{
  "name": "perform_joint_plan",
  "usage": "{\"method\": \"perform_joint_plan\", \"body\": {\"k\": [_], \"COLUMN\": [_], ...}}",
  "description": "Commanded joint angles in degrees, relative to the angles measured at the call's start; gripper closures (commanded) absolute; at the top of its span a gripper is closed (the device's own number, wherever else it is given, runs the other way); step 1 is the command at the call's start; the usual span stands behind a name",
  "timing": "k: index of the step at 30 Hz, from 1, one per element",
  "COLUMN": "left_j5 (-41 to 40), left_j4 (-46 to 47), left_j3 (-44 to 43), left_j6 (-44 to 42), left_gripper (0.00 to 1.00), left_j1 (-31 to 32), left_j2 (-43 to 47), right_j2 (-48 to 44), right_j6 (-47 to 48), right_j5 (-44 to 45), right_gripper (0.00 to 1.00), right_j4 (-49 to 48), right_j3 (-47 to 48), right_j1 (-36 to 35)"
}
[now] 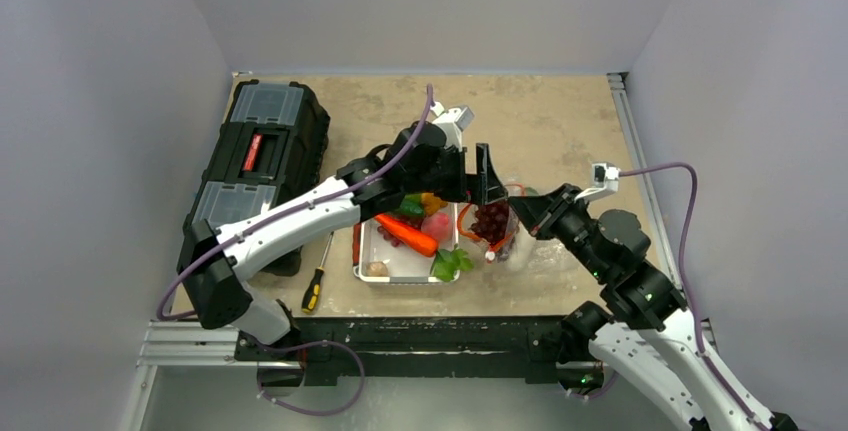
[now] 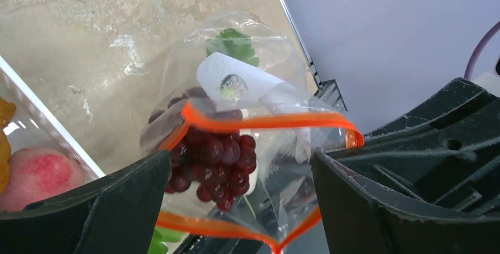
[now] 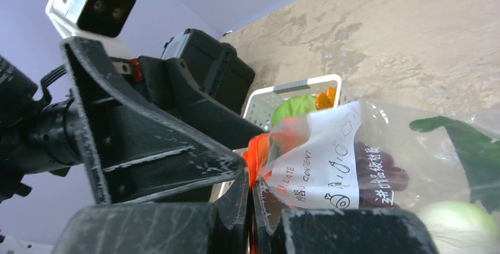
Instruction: Place the food in the zip-top bag and seal the zipper
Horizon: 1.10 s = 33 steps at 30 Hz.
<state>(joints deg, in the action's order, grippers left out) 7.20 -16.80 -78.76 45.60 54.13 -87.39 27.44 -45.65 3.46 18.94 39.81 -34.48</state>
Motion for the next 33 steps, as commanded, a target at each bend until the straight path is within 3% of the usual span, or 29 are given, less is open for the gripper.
{"method": "perform_joint_plan", "body": {"k": [1,8,12,15,17,21,25,33], "left_j5": [2.5,-2.3,-3.9,-4.0,-5.1,-4.5,0.5,2.3], "left_j4": [-1.5,-3.3,-4.9,-3.4,-0.6,3.7,8.6,18.1], "left_j3": [-2.4,3.8,7.5,11.9,15.9,19.6,19.2,19.5], "left_j6": [-3.0,-5.8,-4.6,0.8,7.2,19.0,24.3,29.4], "left_gripper": [0.07,0.08,0.22,0.27,0.20,0.19,0.24,0.35], "left_j1": [0.3,0.3,0.2,0.3,0.3,0.4,0.9,1.4], "left_j2": [5.3,14.0,13.8,12.9,12.9,10.5,5.1,-2.5], "right_j2": [-2.6,-3.7,-4.3,-4.5,-4.4,-4.4,-4.6,-5.5], "right_j6": [-0.8,0.3,0.3,0.5,0.6,0.9,1.3,1.3], "right_j5": [5.4,8.0,8.6,8.9,9.0,9.4,9.5,9.4], "right_gripper": [1.00,1.00,1.00,1.00,1.00,1.00,1.00,1.00], "right_j4": [-0.5,0.8,1.1,1.5,1.8,1.8,2.1,2.2], "right_j3": [-1.2,-0.4,-0.1,0.5,0.9,1.1,1.0,1.0], "right_j1": [-0.1,0.0,-0.1,-0.1,0.0,0.0,-0.1,0.0]}}
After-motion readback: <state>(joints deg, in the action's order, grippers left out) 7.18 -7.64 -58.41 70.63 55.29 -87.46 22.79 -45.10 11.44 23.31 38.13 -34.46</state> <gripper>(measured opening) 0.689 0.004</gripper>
